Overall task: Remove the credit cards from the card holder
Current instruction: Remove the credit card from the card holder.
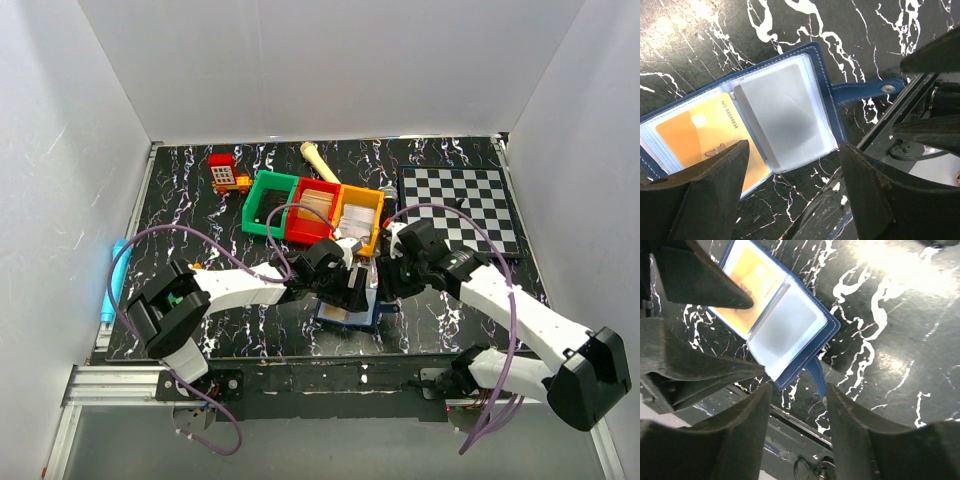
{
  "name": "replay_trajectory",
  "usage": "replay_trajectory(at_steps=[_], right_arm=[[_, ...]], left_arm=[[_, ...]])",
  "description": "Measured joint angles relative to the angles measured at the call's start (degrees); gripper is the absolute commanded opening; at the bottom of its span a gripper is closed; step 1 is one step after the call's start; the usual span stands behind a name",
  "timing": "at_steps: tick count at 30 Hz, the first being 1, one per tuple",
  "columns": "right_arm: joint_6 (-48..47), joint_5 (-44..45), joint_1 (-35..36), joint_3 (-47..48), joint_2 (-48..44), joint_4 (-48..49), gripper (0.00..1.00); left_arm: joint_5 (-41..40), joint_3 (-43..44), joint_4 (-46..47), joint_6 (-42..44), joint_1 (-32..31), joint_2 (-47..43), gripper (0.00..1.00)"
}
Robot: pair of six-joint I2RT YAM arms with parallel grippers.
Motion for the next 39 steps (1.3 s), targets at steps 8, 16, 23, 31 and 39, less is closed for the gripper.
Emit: replay_trajectory(at_steps=[8, 16, 23, 31, 39], right_arm=[[1.81, 2.51, -0.72, 1.73, -5.05, -1.55, 0.43], [5.60, -11.10, -0.72, 1.01, 1.49, 8.81, 0.31], [8.22, -16.33, -0.72, -4.46, 10.93, 15.82, 0.31], [8.96, -17.53, -0.72, -4.85, 17.99, 21.14, 0.30], [8.83, -16.96, -0.85, -4.63, 22.60, 22.56, 0.36]], left_arm=[[-2.10, -0.24, -0.31, -0.13, 0.22, -8.66, 0.73], [-8.70, -3.48, -1.20, -1.60, 2.64, -14.51, 0.57], [-10.43, -4.48, -3.17, -1.53, 3.34, -9.51, 0.50], [-12.02, -6.51, -3.96, -1.95, 3.34, -8.13, 0.41], [-12.59, -9.66, -3.98, -3.08, 3.34, -7.89, 0.38]])
